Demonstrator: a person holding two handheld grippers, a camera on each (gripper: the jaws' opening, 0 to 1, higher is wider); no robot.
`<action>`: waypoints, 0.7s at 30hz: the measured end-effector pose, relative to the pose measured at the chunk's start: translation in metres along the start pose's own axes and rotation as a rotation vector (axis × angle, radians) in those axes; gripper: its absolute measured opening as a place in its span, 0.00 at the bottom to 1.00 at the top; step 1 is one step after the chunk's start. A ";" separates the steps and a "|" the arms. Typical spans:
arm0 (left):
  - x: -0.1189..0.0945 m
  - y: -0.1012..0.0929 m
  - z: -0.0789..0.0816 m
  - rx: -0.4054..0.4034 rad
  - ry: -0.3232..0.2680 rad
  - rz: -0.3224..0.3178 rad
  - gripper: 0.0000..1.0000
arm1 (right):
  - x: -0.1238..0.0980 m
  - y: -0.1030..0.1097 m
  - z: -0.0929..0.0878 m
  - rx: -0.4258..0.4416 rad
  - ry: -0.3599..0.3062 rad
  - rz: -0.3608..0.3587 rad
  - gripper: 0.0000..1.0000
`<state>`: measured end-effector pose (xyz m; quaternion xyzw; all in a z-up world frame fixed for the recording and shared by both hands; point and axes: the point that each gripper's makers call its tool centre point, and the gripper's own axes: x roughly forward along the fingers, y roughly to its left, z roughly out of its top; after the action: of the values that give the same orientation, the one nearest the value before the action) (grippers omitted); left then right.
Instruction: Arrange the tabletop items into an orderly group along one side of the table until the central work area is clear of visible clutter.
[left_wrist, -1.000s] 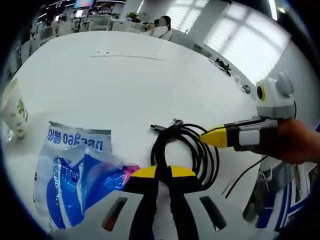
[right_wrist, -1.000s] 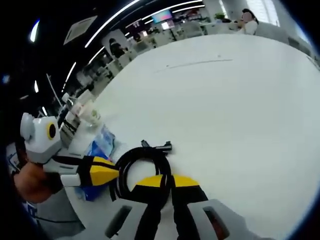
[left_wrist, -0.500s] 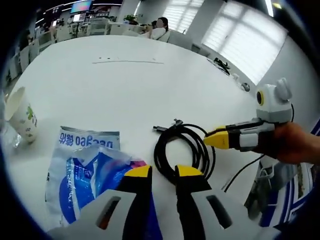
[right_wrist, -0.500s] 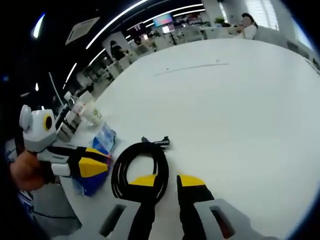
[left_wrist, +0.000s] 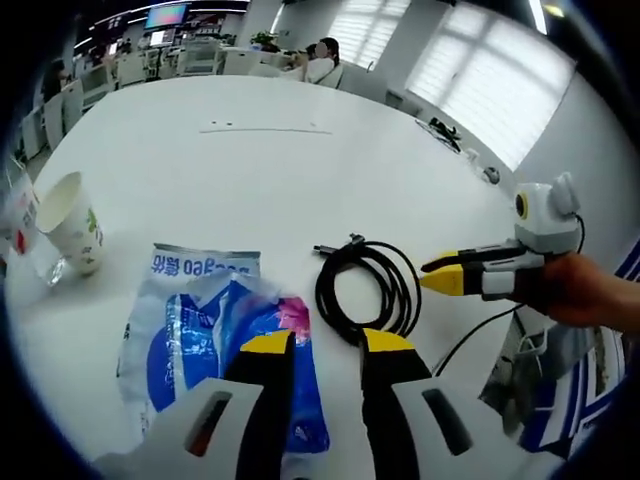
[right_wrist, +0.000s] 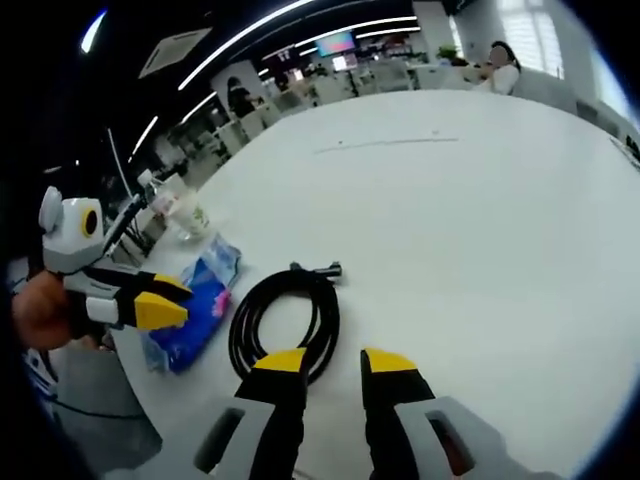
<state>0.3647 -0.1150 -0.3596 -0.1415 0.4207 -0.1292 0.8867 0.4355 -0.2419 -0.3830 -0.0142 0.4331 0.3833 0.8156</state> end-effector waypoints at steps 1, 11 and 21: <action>-0.002 0.000 -0.001 0.000 -0.001 0.001 0.26 | 0.000 0.000 0.000 -0.003 0.000 -0.001 0.19; -0.026 0.010 -0.012 -0.056 -0.002 0.009 0.31 | -0.006 0.007 -0.002 -0.034 -0.008 -0.006 0.20; -0.050 0.016 -0.023 -0.129 -0.046 0.019 0.35 | -0.006 0.015 -0.004 -0.086 -0.004 -0.015 0.20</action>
<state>0.3179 -0.0862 -0.3435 -0.1973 0.4092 -0.0902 0.8863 0.4217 -0.2362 -0.3766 -0.0519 0.4146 0.3953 0.8180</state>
